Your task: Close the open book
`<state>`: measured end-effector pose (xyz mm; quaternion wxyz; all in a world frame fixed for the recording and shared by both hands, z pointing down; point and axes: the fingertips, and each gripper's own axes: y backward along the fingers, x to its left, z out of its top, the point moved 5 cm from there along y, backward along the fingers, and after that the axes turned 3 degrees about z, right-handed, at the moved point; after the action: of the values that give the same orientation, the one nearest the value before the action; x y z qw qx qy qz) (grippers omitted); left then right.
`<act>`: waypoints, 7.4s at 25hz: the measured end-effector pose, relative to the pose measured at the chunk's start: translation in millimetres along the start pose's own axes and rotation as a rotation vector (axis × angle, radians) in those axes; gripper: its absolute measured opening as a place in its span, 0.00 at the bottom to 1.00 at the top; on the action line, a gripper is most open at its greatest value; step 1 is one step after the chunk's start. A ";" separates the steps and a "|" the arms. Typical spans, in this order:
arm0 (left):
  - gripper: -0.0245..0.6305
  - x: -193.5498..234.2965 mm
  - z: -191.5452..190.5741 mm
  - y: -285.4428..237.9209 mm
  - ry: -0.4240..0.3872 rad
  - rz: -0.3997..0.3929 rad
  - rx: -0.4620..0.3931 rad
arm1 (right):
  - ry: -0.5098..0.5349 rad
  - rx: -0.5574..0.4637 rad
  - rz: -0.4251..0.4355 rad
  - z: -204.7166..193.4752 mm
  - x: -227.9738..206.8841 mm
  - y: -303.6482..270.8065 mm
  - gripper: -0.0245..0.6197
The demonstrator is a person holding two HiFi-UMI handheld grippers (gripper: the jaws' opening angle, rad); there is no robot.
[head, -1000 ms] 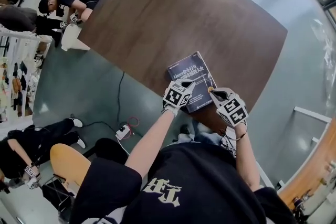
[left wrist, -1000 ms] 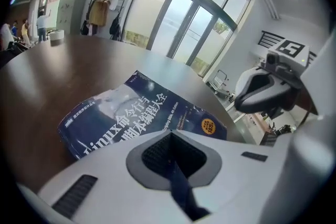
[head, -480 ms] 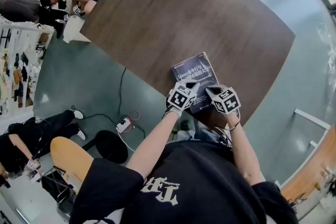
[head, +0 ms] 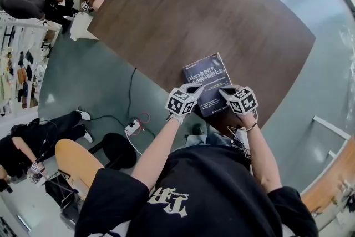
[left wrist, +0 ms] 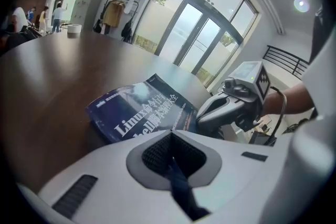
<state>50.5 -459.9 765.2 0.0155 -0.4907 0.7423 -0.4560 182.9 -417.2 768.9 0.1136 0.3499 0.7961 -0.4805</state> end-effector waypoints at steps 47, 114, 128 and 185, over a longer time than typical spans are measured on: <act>0.04 -43.1 -7.7 51.8 0.130 -0.075 -0.112 | 0.042 -0.199 -0.138 -1.9 39.8 78.5 0.02; 0.04 -513.7 -309.2 265.3 0.001 0.127 -0.663 | 0.437 -0.442 -0.183 -394.0 393.9 359.8 0.02; 0.04 -568.6 -353.9 288.0 -0.022 0.169 -0.646 | 0.479 -0.436 -0.114 -443.7 437.9 366.0 0.02; 0.04 -517.7 -438.7 414.1 -0.093 0.037 -0.694 | 0.634 -0.376 -0.142 -402.5 614.9 244.3 0.02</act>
<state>-183.5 257.4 514.7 -0.1104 -0.4735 0.8603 -0.1533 -40.2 269.9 489.7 -0.1100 0.3984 0.8883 -0.2003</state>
